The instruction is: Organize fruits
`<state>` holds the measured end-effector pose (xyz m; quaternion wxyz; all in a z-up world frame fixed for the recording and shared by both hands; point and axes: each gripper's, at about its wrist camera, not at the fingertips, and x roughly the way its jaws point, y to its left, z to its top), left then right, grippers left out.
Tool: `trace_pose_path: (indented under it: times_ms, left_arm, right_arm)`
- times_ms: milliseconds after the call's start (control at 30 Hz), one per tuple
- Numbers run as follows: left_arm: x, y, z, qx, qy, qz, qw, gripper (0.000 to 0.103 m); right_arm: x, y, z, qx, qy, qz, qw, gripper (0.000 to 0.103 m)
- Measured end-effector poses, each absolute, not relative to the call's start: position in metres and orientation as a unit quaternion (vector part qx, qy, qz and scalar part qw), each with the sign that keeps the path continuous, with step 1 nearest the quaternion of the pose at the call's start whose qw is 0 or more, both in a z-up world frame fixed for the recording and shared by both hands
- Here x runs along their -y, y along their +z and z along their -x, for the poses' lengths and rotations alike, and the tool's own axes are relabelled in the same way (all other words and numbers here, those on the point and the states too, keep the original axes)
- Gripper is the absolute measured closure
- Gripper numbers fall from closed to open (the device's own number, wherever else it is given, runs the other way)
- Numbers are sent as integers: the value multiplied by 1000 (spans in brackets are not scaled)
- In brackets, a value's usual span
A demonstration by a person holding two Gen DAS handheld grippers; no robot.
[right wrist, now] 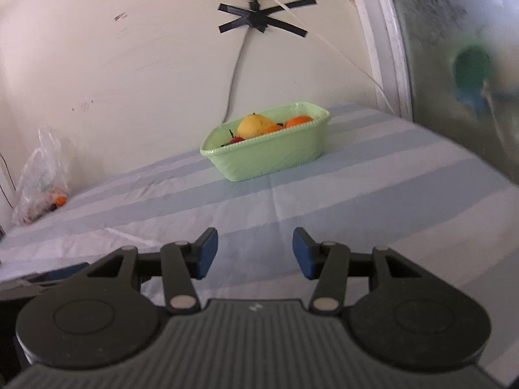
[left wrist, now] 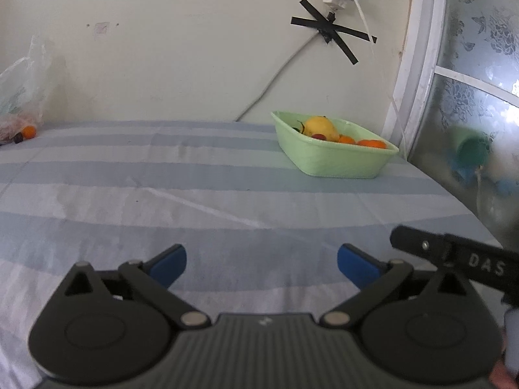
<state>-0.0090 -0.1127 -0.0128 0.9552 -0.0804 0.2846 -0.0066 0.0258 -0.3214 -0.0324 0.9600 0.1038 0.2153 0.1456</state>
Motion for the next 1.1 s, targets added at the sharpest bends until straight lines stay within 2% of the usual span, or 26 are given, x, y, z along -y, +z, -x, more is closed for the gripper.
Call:
trace_pose_path:
  times_ms: [233, 433, 1100]
  left_arm:
    - [118, -7, 18, -290, 47, 37, 955, 0]
    - [117, -9, 22, -298, 57, 31, 952, 0]
    - [131, -4, 23, -287, 54, 9, 956, 0]
  right_arm:
    - [321, -43, -11, -249, 143, -160, 945, 48]
    - [313, -42, 1, -237, 147, -152, 948, 44]
    - [323, -40, 8, -211, 123, -157, 957, 44]
